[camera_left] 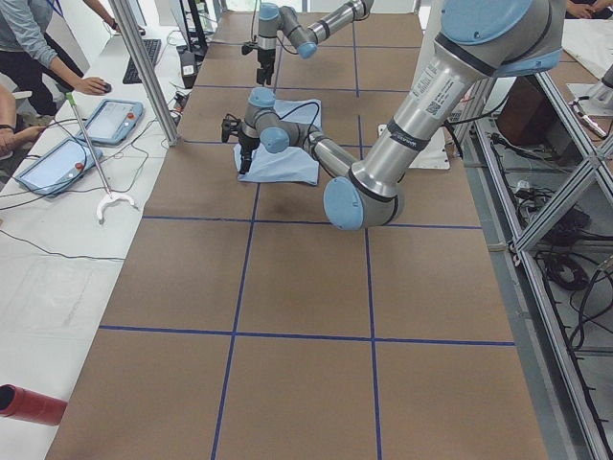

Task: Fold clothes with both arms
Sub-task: 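Move the right gripper down to the folded shirt's side edge while the left arm rises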

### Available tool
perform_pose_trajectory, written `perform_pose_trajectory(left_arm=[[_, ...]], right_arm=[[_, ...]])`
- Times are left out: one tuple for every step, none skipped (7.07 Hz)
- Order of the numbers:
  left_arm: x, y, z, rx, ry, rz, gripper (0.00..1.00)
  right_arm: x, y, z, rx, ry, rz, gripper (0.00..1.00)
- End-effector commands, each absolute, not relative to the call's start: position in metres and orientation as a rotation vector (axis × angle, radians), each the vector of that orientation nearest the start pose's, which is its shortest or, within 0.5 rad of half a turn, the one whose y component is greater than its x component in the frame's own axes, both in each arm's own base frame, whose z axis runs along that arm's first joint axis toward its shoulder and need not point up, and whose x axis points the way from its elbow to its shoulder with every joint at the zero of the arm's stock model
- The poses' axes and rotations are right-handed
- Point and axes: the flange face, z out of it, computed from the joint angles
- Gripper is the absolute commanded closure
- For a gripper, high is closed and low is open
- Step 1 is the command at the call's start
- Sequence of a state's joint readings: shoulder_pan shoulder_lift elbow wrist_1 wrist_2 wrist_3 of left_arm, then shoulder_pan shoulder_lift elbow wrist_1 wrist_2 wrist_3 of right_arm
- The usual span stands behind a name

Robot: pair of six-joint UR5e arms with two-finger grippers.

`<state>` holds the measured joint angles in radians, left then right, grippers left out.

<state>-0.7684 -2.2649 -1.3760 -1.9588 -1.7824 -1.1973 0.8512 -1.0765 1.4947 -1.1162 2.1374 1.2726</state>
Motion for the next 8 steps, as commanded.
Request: perform_pose_trajectory(left_arm=[[0.460, -0.602, 0.279, 0.319, 0.864, -0.276, 0.00], [0.458, -0.602, 0.276, 0.322, 0.869, -0.278, 0.00], [0.458, -0.601, 0.275, 0.317, 0.873, -0.288, 0.00], [0.457, -0.600, 0.272, 0.322, 0.879, -0.287, 0.00], [0.457, -0.599, 0.270, 0.323, 0.884, -0.285, 0.00], [0.457, -0.599, 0.270, 0.323, 0.884, -0.285, 0.00], [0.456, -0.599, 0.269, 0.324, 0.885, -0.285, 0.00], [0.456, -0.598, 0.267, 0.326, 0.888, -0.284, 0.00]], right_arm=[[-0.411, -0.470, 0.364, 0.016, -0.997, 0.235, 0.00], [-0.412, -0.443, 0.374, -0.013, -0.987, 0.236, 0.00], [-0.410, -0.423, 0.389, -0.015, -0.963, 0.230, 0.00], [-0.421, -0.411, 0.399, -0.004, -0.937, 0.221, 0.00], [-0.426, -0.405, 0.405, -0.012, -0.927, 0.212, 0.00], [-0.429, -0.402, 0.409, -0.016, -0.919, 0.208, 0.04], [-0.430, -0.401, 0.410, -0.018, -0.916, 0.208, 0.28], [-0.435, -0.399, 0.412, -0.025, -0.912, 0.200, 0.60]])
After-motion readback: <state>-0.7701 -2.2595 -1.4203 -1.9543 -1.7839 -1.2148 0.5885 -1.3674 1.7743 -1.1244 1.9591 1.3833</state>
